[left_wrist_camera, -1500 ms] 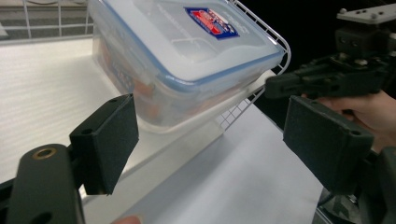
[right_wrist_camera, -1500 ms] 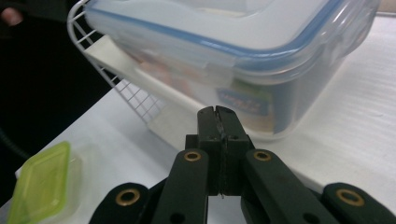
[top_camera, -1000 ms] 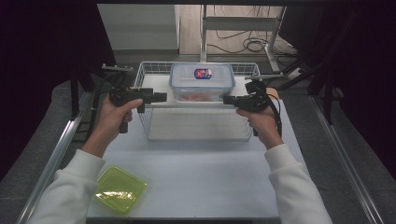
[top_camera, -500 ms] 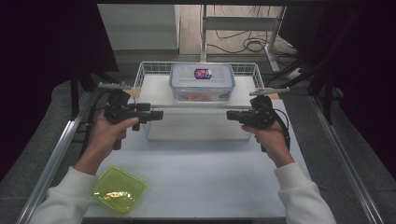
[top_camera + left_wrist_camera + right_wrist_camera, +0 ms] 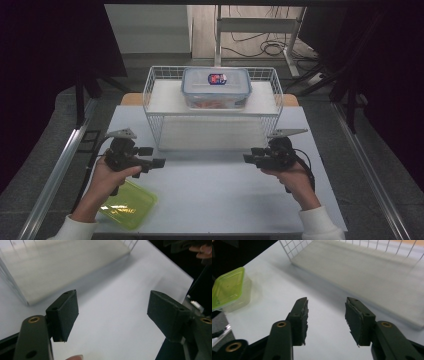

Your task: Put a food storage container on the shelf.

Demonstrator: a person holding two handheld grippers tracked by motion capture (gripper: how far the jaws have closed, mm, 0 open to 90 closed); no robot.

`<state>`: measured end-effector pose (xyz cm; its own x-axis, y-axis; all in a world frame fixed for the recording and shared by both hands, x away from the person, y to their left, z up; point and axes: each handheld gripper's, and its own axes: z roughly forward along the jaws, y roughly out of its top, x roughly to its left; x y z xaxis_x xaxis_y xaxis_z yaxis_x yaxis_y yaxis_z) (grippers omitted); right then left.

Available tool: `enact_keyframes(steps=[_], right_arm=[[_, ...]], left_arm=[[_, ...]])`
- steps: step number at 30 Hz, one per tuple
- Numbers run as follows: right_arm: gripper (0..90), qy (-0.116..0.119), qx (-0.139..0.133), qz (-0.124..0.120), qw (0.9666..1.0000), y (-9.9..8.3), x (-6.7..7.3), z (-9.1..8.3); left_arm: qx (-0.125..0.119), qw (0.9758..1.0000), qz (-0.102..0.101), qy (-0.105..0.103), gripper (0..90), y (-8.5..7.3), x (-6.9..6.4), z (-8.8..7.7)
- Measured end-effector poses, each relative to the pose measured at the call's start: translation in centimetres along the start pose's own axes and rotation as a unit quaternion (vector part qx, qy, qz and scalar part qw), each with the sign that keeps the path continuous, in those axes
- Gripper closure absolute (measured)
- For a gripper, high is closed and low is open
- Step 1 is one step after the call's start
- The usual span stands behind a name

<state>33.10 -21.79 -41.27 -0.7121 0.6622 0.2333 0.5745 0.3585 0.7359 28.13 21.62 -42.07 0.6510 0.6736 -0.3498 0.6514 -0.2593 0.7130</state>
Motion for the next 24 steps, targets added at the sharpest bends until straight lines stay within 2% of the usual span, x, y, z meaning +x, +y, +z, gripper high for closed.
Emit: enact_keyframes(steps=[2, 5, 8, 9, 15, 17, 24], right_arm=[[49.6, 0.004, -0.001, 0.005, 1.0000, -0.5, 0.0, 0.0], [47.3, 0.009, 0.000, 0.010, 0.9999, -2.0, 0.3, 0.3], [46.1, 0.010, 0.002, 0.012, 0.9999, -3.0, 0.5, 0.5], [45.5, 0.012, 0.004, 0.014, 0.9998, -3.3, 0.5, 0.6], [44.1, 0.013, 0.013, 0.013, 0.9997, -4.1, 0.8, 1.2], [43.9, 0.013, 0.016, 0.012, 0.9997, -4.3, 0.9, 1.3], [41.8, 0.004, 0.027, 0.009, 0.9996, -5.0, 0.8, 1.3]], left_arm=[[0.005, 1.0000, 0.002, 0.000, 24.5, -0.4, -0.1, 0.1], [0.017, 0.9998, 0.005, -0.004, 24.5, -1.9, -0.3, 0.4], [0.023, 0.9997, 0.004, -0.004, 24.5, -2.5, -0.4, 0.5], [0.031, 0.9995, 0.005, -0.001, 24.5, -2.9, -0.3, 0.7], [0.028, 0.9996, -0.002, 0.003, 24.5, -3.4, -0.1, 0.5], [0.026, 0.9996, 0.003, 0.010, 24.5, -3.7, -0.4, 0.1], [0.024, 0.9995, 0.010, 0.016, 24.4, -4.0, -0.8, -0.4]])
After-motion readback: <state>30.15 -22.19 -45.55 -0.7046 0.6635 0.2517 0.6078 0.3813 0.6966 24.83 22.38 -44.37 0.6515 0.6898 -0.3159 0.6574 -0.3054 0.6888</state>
